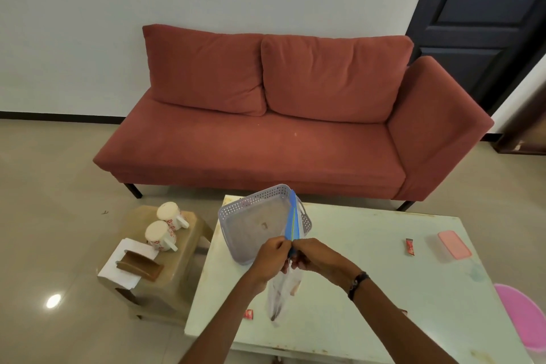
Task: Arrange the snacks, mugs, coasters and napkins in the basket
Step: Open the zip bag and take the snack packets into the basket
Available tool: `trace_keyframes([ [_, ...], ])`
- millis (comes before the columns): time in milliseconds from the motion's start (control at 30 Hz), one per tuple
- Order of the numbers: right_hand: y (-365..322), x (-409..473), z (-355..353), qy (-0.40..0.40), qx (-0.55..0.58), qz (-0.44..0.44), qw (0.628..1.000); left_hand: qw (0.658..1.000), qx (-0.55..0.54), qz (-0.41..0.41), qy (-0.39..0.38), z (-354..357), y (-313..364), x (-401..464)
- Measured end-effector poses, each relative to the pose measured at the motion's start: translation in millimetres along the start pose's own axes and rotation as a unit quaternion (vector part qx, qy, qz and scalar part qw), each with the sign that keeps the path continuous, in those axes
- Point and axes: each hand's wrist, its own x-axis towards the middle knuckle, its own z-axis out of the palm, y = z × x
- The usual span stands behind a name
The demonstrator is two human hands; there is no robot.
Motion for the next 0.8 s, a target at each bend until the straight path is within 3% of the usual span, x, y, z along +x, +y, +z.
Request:
trace_keyframes([
  [233, 9, 1, 28, 0.119, 0.151, -0.073, 0.979, 0.993, -0.048, -0.018, 0.109, 19, 4, 1],
  [433, 10, 4, 43, 0.257, 0.13, -0.021, 0.957, 0.983, -0.062, -0.037, 0.167, 31, -2, 1],
  [567, 11, 6, 48, 0.329, 0.112, -0.02, 0.937, 0.976, -0.022, 0.01, 0.215, 32, 2, -5],
  [667, 12, 3, 42, 0.299, 0.107, -0.023, 0.948, 0.979, -0.002, 0.028, 0.201, 28, 2, -6],
  [800, 2, -3, 20, 0.182, 0.061, -0.013, 0.981, 0.985, 0.059, 0.061, 0.151, 16, 1, -4],
])
